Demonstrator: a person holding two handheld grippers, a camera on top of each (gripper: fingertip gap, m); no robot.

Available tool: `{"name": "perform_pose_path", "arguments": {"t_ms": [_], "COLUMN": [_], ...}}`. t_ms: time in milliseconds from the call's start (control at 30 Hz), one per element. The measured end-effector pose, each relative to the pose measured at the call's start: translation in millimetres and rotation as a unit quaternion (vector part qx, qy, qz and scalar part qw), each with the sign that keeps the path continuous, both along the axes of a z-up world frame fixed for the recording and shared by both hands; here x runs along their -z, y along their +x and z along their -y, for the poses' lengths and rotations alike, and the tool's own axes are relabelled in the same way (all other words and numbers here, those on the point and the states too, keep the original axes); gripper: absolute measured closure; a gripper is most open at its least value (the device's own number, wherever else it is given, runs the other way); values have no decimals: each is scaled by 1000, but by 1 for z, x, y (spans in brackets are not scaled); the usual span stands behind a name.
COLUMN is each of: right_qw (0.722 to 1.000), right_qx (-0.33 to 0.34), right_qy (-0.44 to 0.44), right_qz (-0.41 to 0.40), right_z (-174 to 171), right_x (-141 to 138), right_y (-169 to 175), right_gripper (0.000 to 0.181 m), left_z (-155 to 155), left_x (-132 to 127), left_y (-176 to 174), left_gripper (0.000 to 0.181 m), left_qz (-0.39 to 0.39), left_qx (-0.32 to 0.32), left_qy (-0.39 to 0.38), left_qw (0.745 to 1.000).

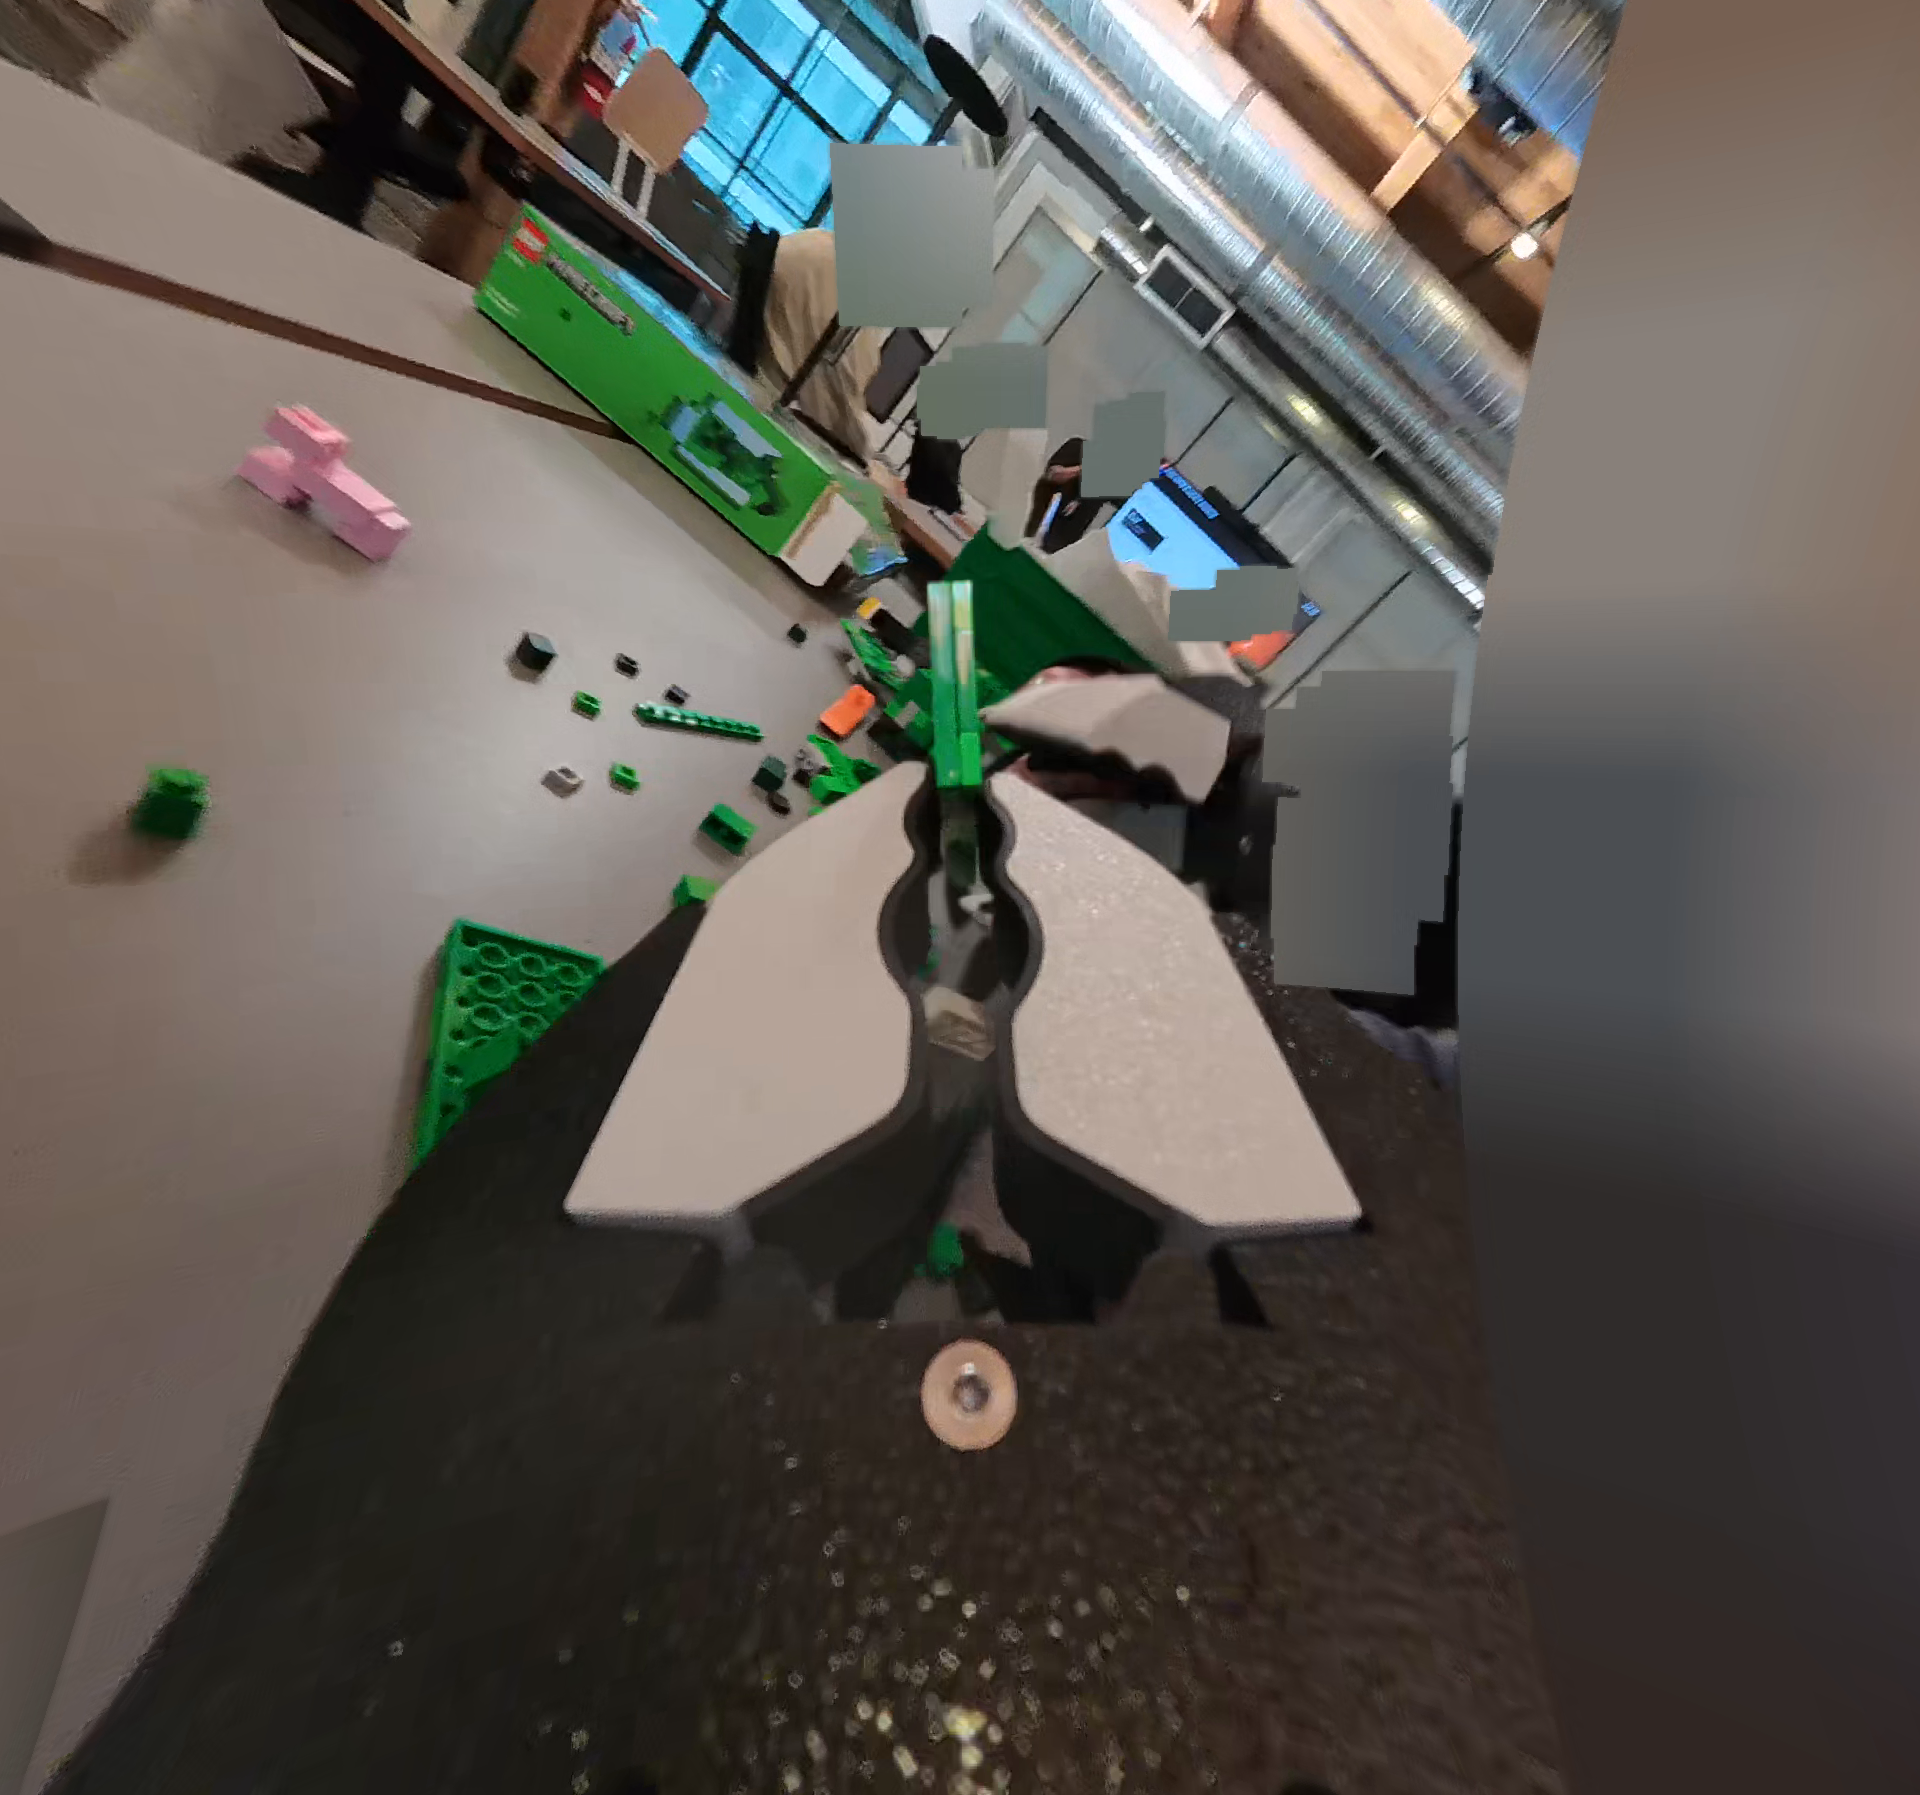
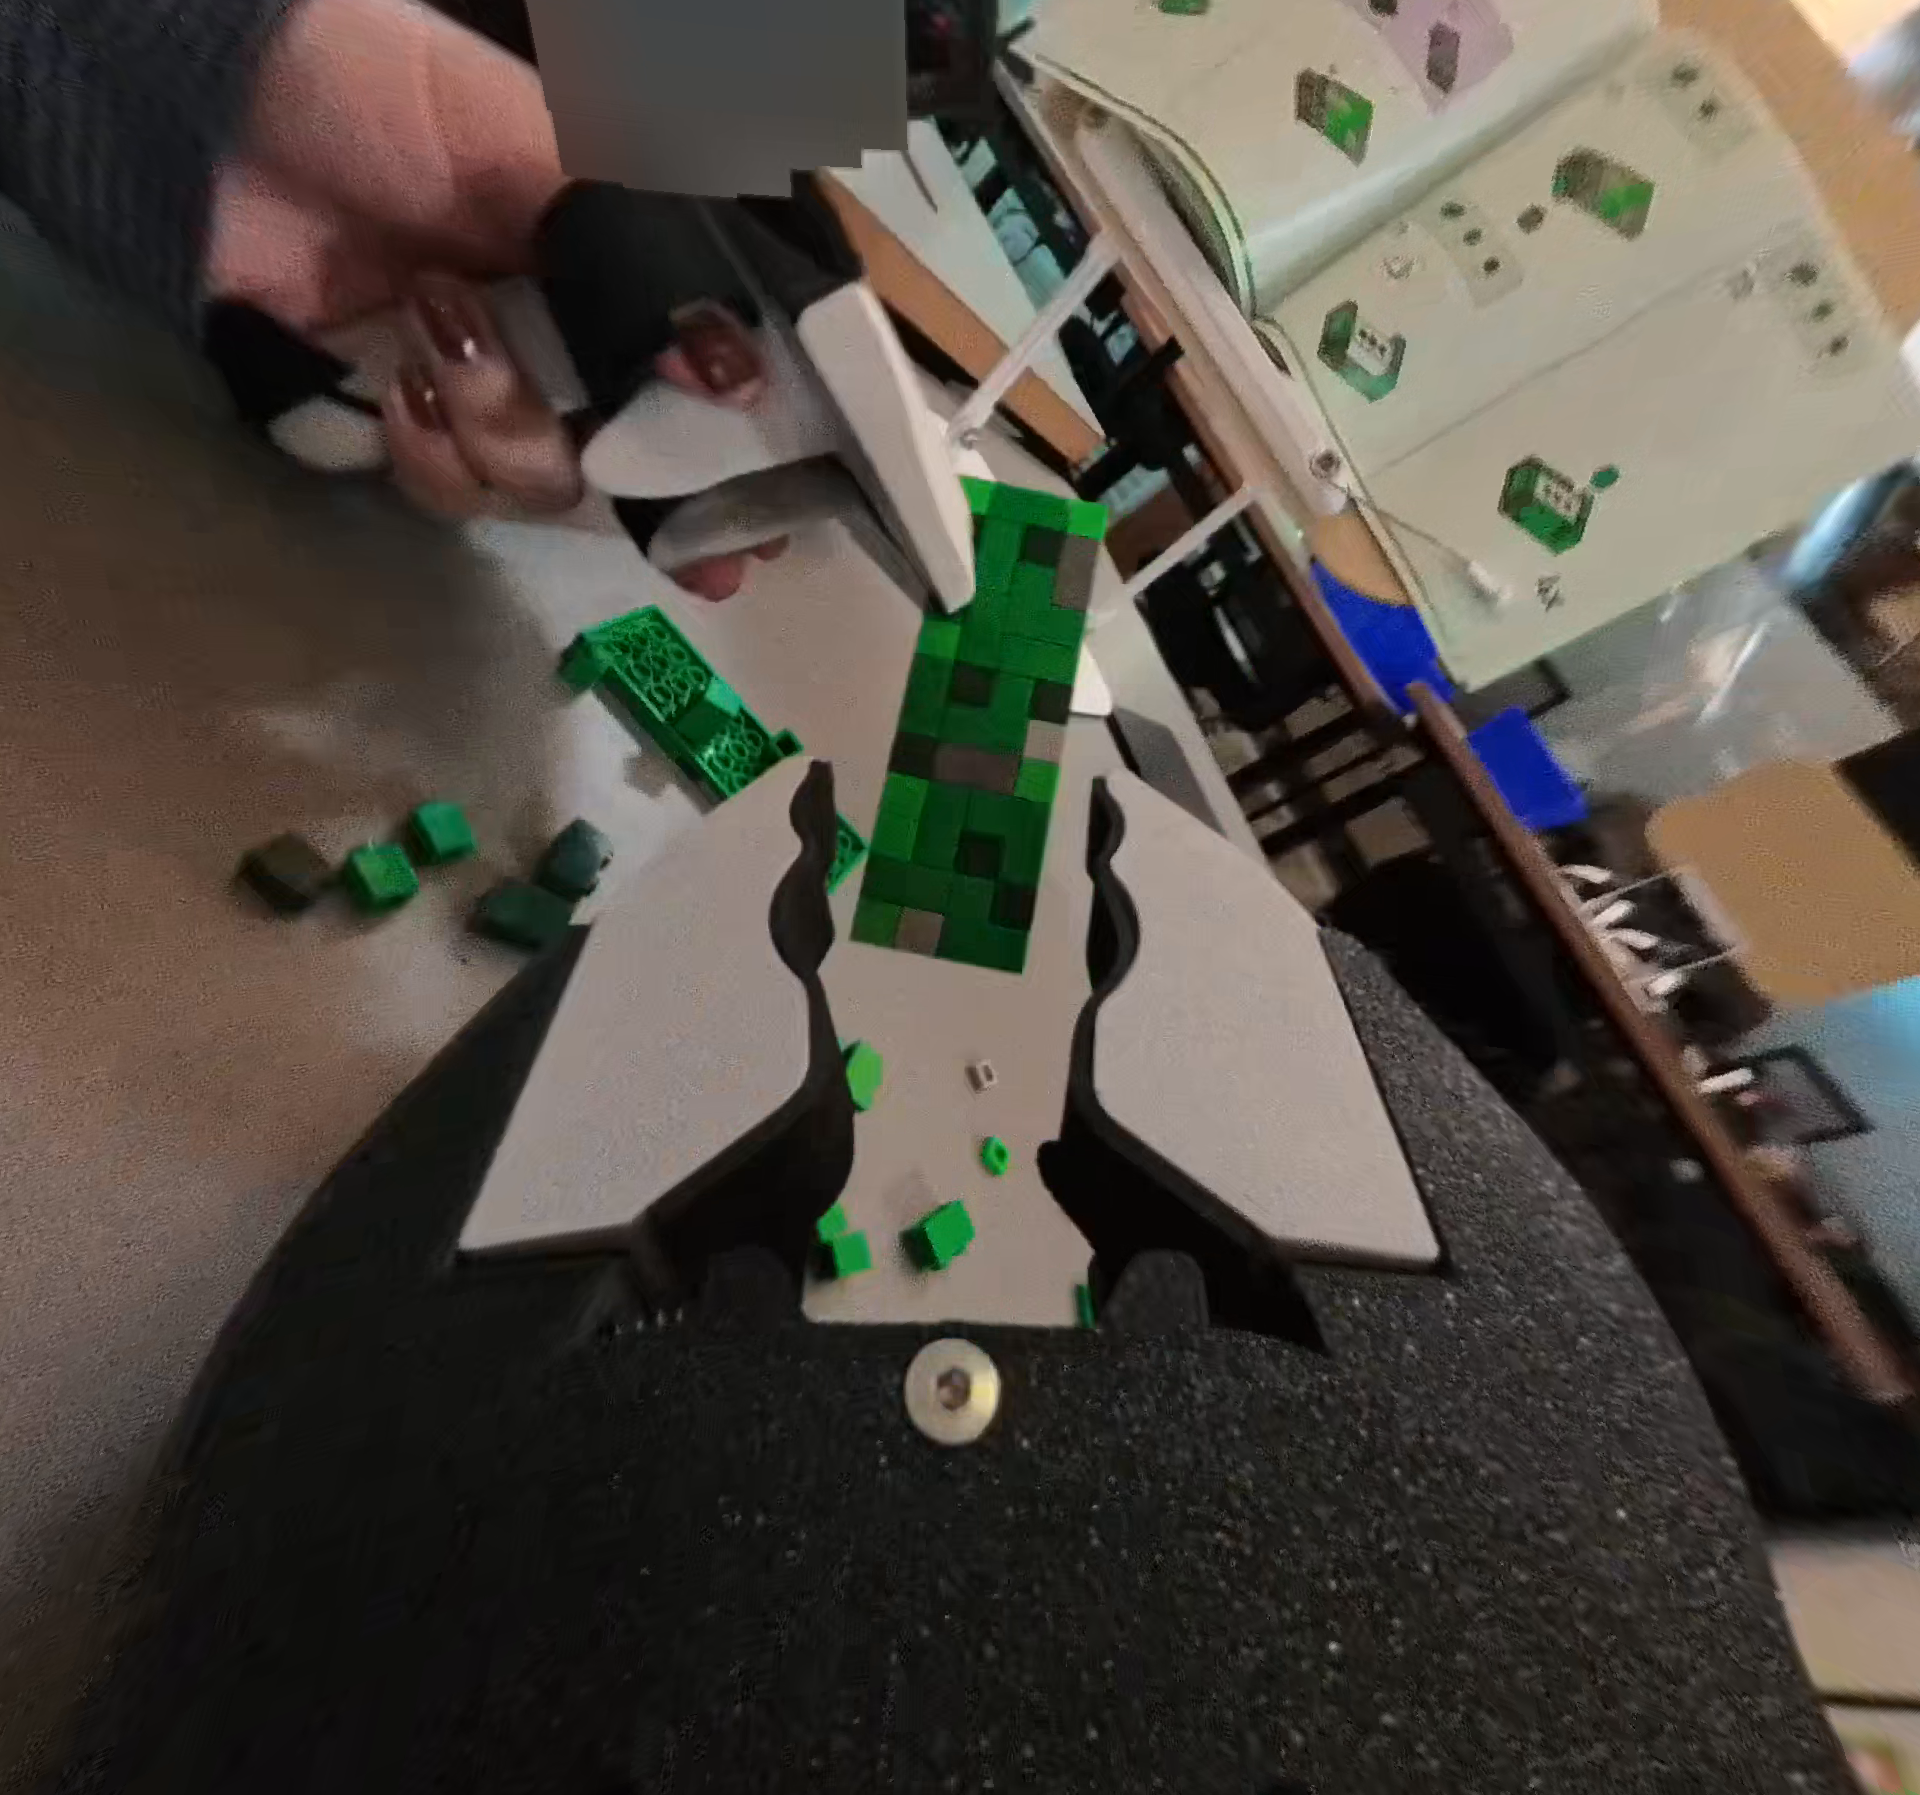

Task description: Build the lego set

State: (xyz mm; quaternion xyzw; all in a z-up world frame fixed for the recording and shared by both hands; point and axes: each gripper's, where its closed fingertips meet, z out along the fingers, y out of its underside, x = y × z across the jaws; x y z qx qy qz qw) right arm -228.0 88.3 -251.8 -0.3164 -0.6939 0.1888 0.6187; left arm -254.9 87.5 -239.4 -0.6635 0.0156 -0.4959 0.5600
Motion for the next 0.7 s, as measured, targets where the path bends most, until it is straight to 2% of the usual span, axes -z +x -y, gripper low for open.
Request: {"name": "perform_pose_path", "arguments": {"t_ms": [33, 133, 233, 333, 400, 467, 533, 567, 600, 633, 700], "right_qw": [999, 987, 985, 982, 980, 977, 978, 979, 979, 978, 980], "right_qx": [8, 39, 78, 105, 101, 84, 69, 55, 42, 39, 46], "right_qy": [-49, -155, -147, -125, -138, -166, -154, -144, -134, -124, -95], "right_qz": [-3, 7, 49, 92, 101, 106, 126, 137, 150, 163, 171], "right_z": [-3, -8, -8, -9, -11, -8, -4, 1, 6, 8, 6], "right_x": [-3, -6, 4, 19, 21, 21, 25, 27, 30, 34, 37], "right_y": [-2, -11, -19, -22, -20, -18, -16, -16, -16, -16, -16], "right_gripper": [127, 115, 123, 141, 143, 143, 143, 143, 143, 144, 144], "left_z": [-1, -1, 0, 0, 1, 2, 1, 2, 4, 5, 2], "left_x": [0, 3, 3, 5, 10, 8, 5, 3, 4, 7, 18], "left_y": [-1, 2, 12, 17, 18, 18, 15, 17, 21, 26, 24], "left_gripper": [175, 176, 175, 175, 176, 175, 153, 151, 153, 163, 174], "left_qz": [-23, -96, -122, -129, -131, -98, -85, -84, -87, -93, -120], "left_qx": [-13, -37, -36, -33, -24, -11, -13, -3, 9, 26, 14], "left_qy": [5, 14, 15, 9, -3, -8, -5, 1, 1, -4, -25], "left_qw": [1000, 995, 992, 991, 991, 995, 996, 996, 996, 995, 992]}}
